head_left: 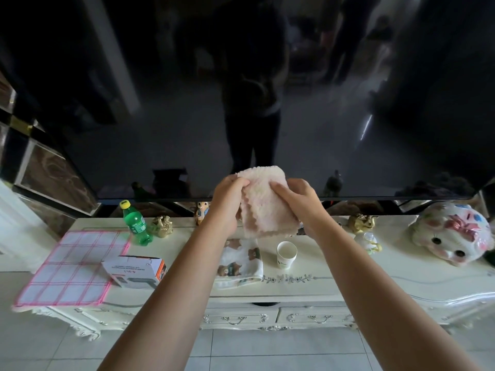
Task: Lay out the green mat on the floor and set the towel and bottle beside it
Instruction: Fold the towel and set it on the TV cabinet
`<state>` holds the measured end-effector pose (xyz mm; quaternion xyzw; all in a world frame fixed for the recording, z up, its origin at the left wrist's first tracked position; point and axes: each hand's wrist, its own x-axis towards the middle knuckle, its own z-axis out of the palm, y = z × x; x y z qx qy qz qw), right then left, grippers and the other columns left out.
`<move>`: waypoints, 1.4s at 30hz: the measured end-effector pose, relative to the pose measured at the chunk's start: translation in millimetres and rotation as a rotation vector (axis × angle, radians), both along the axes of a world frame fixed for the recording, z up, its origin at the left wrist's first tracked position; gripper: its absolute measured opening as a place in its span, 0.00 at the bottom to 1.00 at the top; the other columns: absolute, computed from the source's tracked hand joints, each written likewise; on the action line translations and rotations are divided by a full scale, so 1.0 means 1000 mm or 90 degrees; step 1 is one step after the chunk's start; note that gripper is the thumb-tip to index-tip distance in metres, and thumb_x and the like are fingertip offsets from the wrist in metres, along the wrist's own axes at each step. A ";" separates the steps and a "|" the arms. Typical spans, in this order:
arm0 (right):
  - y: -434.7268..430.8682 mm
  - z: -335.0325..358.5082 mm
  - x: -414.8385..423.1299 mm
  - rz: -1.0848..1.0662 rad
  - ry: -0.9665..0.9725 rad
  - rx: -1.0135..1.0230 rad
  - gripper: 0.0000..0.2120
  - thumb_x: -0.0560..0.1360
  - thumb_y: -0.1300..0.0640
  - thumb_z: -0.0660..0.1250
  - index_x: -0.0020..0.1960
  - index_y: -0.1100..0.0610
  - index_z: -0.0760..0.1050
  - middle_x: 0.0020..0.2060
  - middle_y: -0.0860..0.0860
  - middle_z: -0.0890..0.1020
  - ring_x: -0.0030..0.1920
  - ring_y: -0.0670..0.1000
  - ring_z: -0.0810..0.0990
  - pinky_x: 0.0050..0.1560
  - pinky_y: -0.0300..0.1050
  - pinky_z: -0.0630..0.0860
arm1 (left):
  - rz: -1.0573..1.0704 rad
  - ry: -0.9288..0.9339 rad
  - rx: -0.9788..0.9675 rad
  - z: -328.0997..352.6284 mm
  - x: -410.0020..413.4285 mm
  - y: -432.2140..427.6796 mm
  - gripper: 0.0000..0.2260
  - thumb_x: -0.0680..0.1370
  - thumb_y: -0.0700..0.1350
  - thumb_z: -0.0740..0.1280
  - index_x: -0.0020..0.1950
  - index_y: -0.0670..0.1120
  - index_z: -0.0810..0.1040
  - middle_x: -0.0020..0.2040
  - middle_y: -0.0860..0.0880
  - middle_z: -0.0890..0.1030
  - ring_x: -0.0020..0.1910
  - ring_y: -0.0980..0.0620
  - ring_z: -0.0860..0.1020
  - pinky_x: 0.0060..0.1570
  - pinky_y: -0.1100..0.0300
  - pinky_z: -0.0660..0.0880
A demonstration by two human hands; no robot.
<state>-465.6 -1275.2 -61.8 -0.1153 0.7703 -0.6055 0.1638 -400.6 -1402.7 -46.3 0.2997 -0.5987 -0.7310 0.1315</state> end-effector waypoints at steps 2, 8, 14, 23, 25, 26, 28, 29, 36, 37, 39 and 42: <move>0.001 -0.006 -0.003 0.067 -0.130 -0.066 0.21 0.72 0.43 0.68 0.51 0.61 0.78 0.48 0.55 0.83 0.48 0.53 0.83 0.45 0.44 0.80 | -0.001 0.013 0.044 -0.001 -0.001 -0.003 0.05 0.77 0.44 0.61 0.43 0.50 0.76 0.43 0.48 0.79 0.43 0.48 0.78 0.44 0.54 0.76; -0.010 -0.023 -0.006 0.047 -0.247 -0.149 0.17 0.71 0.50 0.71 0.51 0.62 0.76 0.47 0.57 0.83 0.44 0.54 0.84 0.37 0.45 0.81 | -0.016 -0.106 0.009 -0.022 -0.006 -0.023 0.18 0.74 0.59 0.65 0.57 0.50 0.74 0.54 0.47 0.79 0.51 0.48 0.79 0.46 0.53 0.77; -0.033 -0.037 -0.016 -0.013 -0.164 -0.115 0.08 0.73 0.54 0.70 0.46 0.58 0.75 0.44 0.57 0.82 0.41 0.54 0.83 0.39 0.47 0.81 | -0.140 -0.169 0.183 -0.042 -0.006 -0.050 0.28 0.59 0.55 0.77 0.56 0.47 0.80 0.54 0.45 0.82 0.56 0.43 0.79 0.63 0.45 0.71; -0.050 -0.061 -0.043 -0.094 -0.248 -0.048 0.21 0.71 0.48 0.71 0.51 0.65 0.76 0.40 0.58 0.83 0.36 0.54 0.82 0.33 0.43 0.81 | -0.088 -0.125 -0.296 -0.079 -0.057 -0.051 0.09 0.78 0.53 0.62 0.49 0.48 0.70 0.44 0.51 0.76 0.43 0.52 0.76 0.34 0.62 0.68; -0.043 -0.071 -0.050 -0.150 -0.218 -0.041 0.21 0.71 0.49 0.72 0.51 0.66 0.76 0.46 0.61 0.82 0.43 0.58 0.82 0.43 0.52 0.82 | -0.080 -0.121 -0.380 -0.087 -0.070 -0.039 0.10 0.79 0.50 0.61 0.40 0.48 0.66 0.37 0.53 0.70 0.36 0.55 0.71 0.30 0.63 0.62; -0.038 -0.076 -0.055 -0.176 -0.191 -0.026 0.22 0.70 0.48 0.72 0.52 0.66 0.75 0.48 0.61 0.82 0.47 0.60 0.82 0.48 0.56 0.80 | -0.087 -0.115 -0.407 -0.091 -0.077 -0.032 0.11 0.79 0.49 0.61 0.40 0.47 0.66 0.36 0.54 0.69 0.36 0.55 0.71 0.30 0.62 0.62; -0.023 -0.084 -0.066 -0.207 -0.124 0.038 0.23 0.70 0.47 0.72 0.51 0.66 0.75 0.48 0.61 0.82 0.49 0.60 0.81 0.52 0.59 0.78 | -0.109 -0.104 -0.432 -0.100 -0.091 -0.014 0.09 0.80 0.49 0.60 0.50 0.43 0.72 0.42 0.51 0.76 0.45 0.49 0.75 0.38 0.60 0.66; -0.013 -0.088 -0.073 -0.220 -0.094 0.073 0.22 0.70 0.46 0.72 0.50 0.65 0.75 0.46 0.59 0.82 0.49 0.59 0.81 0.52 0.58 0.78 | -0.117 -0.106 -0.434 -0.105 -0.099 -0.003 0.12 0.80 0.49 0.59 0.57 0.42 0.72 0.49 0.47 0.79 0.52 0.46 0.76 0.44 0.59 0.68; 0.065 -0.132 -0.135 -0.264 -0.021 0.194 0.18 0.71 0.47 0.71 0.47 0.62 0.75 0.41 0.54 0.80 0.43 0.55 0.77 0.42 0.46 0.73 | -0.162 -0.116 -0.443 -0.155 -0.167 0.075 0.14 0.81 0.48 0.58 0.60 0.39 0.71 0.56 0.39 0.80 0.56 0.41 0.77 0.48 0.55 0.69; 0.074 -0.140 -0.144 -0.258 -0.027 0.213 0.19 0.71 0.47 0.71 0.48 0.63 0.75 0.41 0.55 0.80 0.43 0.55 0.78 0.43 0.47 0.73 | -0.166 -0.130 -0.442 -0.164 -0.175 0.086 0.15 0.81 0.48 0.58 0.62 0.40 0.71 0.58 0.40 0.79 0.57 0.41 0.77 0.49 0.56 0.70; 0.093 -0.159 -0.163 -0.249 -0.044 0.250 0.19 0.71 0.46 0.70 0.48 0.62 0.74 0.41 0.55 0.79 0.43 0.55 0.77 0.41 0.46 0.72 | -0.176 -0.168 -0.432 -0.184 -0.193 0.105 0.16 0.81 0.49 0.57 0.65 0.41 0.69 0.60 0.40 0.78 0.58 0.41 0.76 0.50 0.54 0.71; 0.112 -0.192 -0.188 -0.253 -0.100 0.276 0.19 0.73 0.47 0.68 0.53 0.62 0.74 0.42 0.55 0.79 0.42 0.54 0.77 0.34 0.40 0.67 | -0.177 -0.235 -0.413 -0.214 -0.220 0.131 0.18 0.81 0.50 0.56 0.66 0.39 0.66 0.59 0.37 0.78 0.57 0.38 0.76 0.51 0.50 0.73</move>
